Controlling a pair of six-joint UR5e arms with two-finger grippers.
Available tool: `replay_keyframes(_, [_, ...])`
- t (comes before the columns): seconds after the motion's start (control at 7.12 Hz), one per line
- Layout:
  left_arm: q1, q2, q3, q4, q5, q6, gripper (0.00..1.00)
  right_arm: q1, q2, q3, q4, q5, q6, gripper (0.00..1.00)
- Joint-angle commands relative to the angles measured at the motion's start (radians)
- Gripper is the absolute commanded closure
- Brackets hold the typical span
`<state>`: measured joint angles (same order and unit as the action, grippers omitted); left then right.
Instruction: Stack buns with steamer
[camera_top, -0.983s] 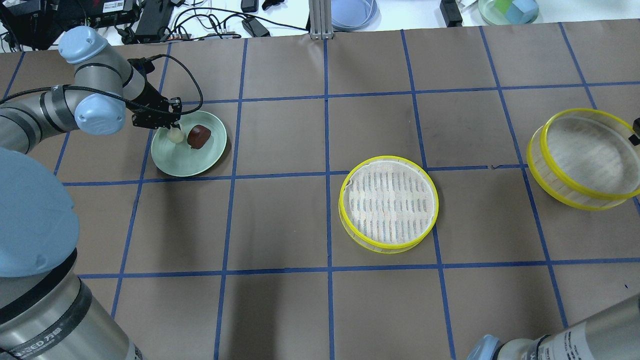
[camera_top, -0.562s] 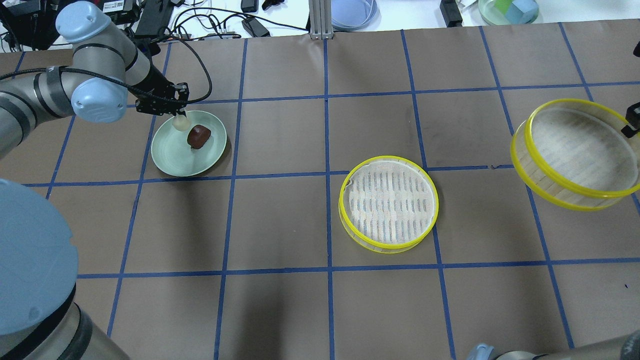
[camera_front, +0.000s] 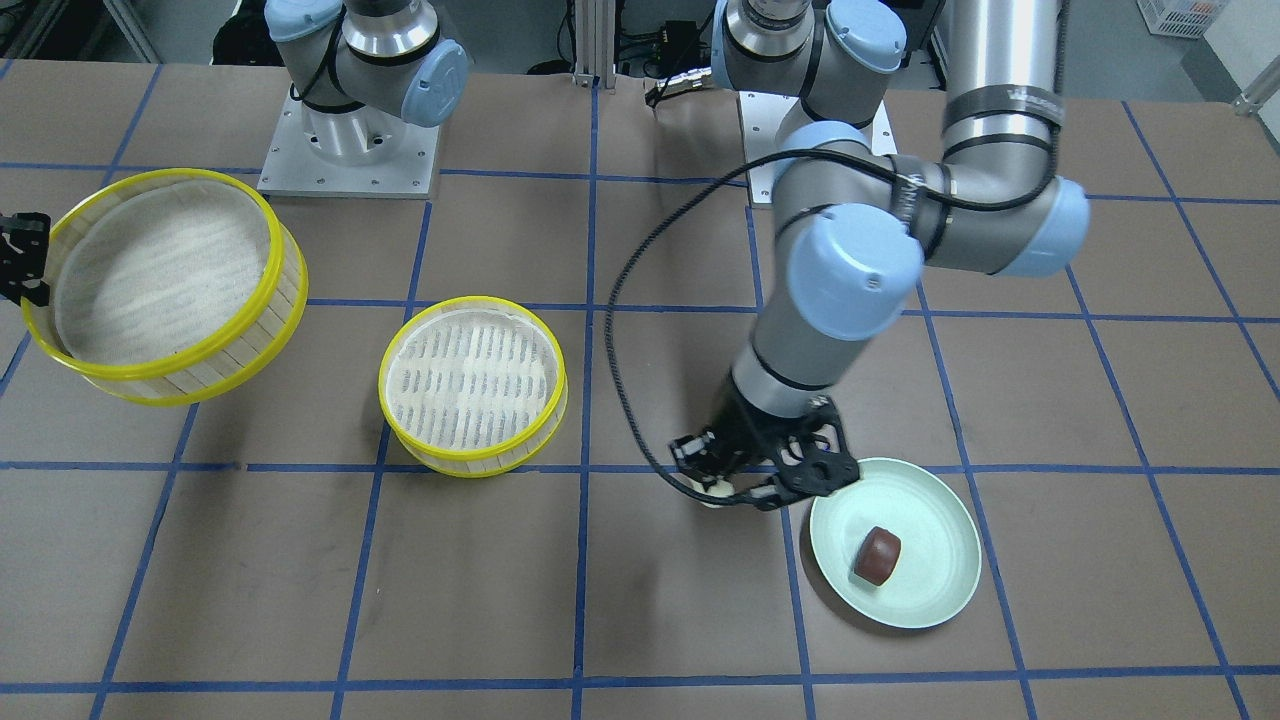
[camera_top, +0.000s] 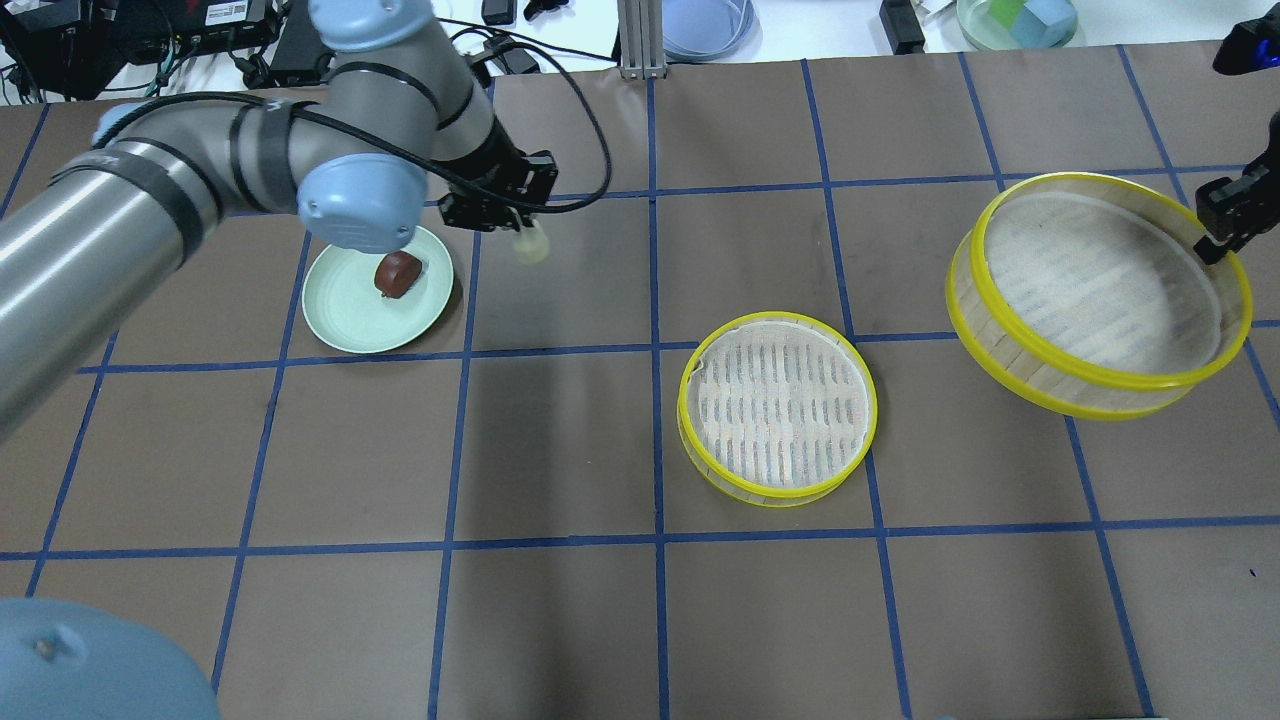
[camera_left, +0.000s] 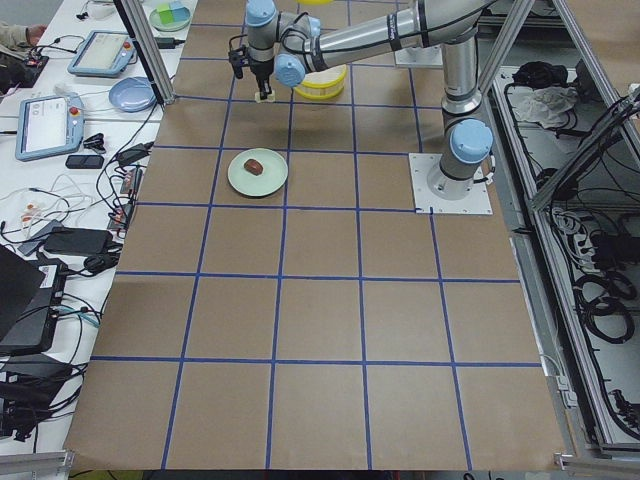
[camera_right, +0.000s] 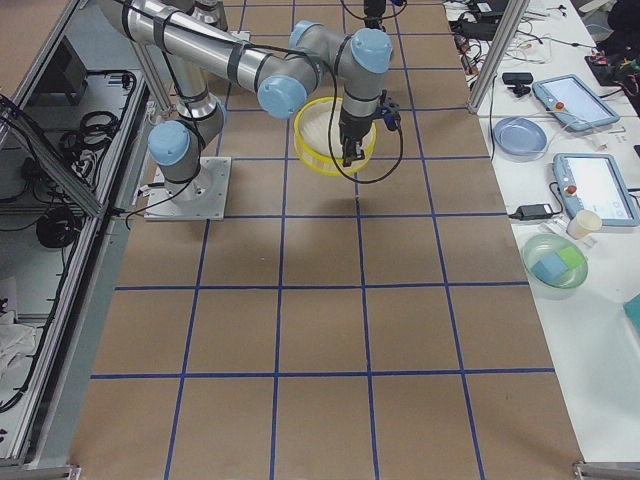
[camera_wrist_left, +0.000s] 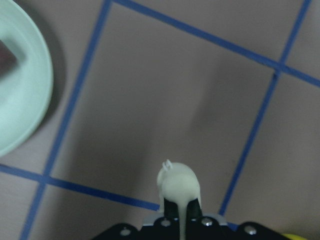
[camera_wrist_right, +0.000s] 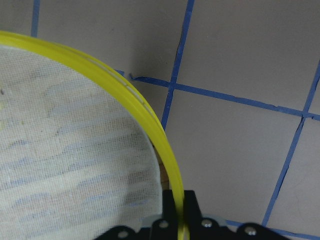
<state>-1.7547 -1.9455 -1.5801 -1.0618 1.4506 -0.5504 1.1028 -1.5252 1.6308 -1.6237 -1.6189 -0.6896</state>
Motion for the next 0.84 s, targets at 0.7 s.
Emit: replay_keyframes(0.7, [-0.37, -0.046, -0.043, 0.077, -0.003, -0.421, 0.79, 0.011, -0.009, 0.001, 0.018, 0.001, 0.018, 1.0])
